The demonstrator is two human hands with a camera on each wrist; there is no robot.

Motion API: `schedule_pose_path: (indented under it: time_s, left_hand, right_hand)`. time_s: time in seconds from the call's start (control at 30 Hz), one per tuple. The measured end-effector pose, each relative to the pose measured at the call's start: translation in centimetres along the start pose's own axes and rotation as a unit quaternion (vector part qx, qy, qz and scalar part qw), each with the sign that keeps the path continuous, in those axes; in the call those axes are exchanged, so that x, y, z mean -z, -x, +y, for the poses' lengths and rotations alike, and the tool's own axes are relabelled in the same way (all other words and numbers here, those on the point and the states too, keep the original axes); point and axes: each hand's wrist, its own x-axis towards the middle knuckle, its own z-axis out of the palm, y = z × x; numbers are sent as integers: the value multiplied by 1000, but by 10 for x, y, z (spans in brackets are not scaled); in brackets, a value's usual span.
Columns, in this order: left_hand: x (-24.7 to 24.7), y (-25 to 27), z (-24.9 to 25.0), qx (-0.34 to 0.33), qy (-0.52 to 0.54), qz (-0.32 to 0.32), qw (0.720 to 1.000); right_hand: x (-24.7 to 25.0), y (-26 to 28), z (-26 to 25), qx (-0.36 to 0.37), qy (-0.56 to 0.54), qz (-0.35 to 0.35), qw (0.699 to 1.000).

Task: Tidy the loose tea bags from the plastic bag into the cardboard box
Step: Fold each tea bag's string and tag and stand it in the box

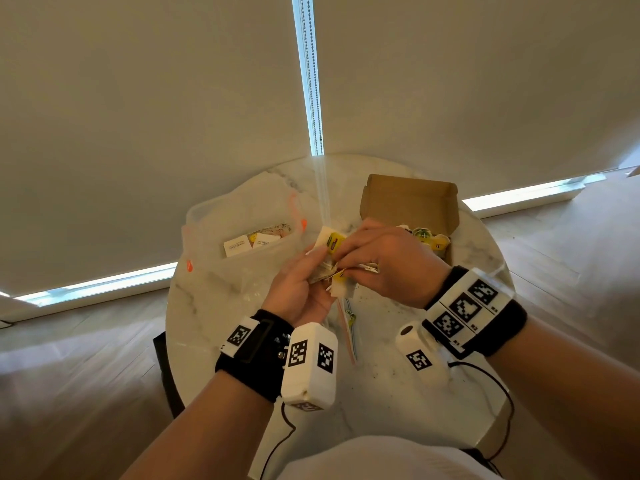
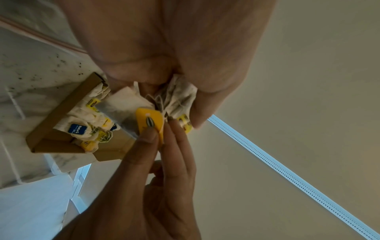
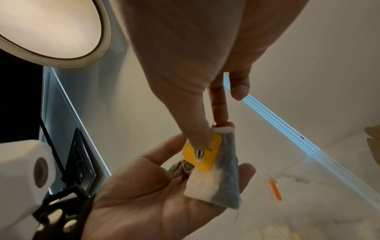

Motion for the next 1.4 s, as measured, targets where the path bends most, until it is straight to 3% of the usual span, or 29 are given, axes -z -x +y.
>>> schedule_pose_path:
  time_s: [0.17,0.43,0.67,0.83,1.0,1.17,1.4]
  left_hand:
    - [1,-1,-1,-11,-20,24,999]
    - [-1,-2,0,-16,-21,59,998]
    - [-4,-1,0,-13,-25,56,998]
    - [-2,1,3,7,-9,63,998]
    - [-3,0,5,55,8,75,996]
    - [-10,2,8,75,-7,48,996]
    - [-10,3,10,94,29,65,993]
  right_hand:
    - [0,2,0,-5,-13,5,1000]
    - [6,13,6,-120,-100,47,987]
    - [2,11,5,-156,-162,40,973]
    - [2,15,2,-107,-177,11,978]
    - [3,13,0,-44,-95,-6,994]
    - [0,7,2,-15,-56,4,998]
    - [1,3,0,7,-66,53,996]
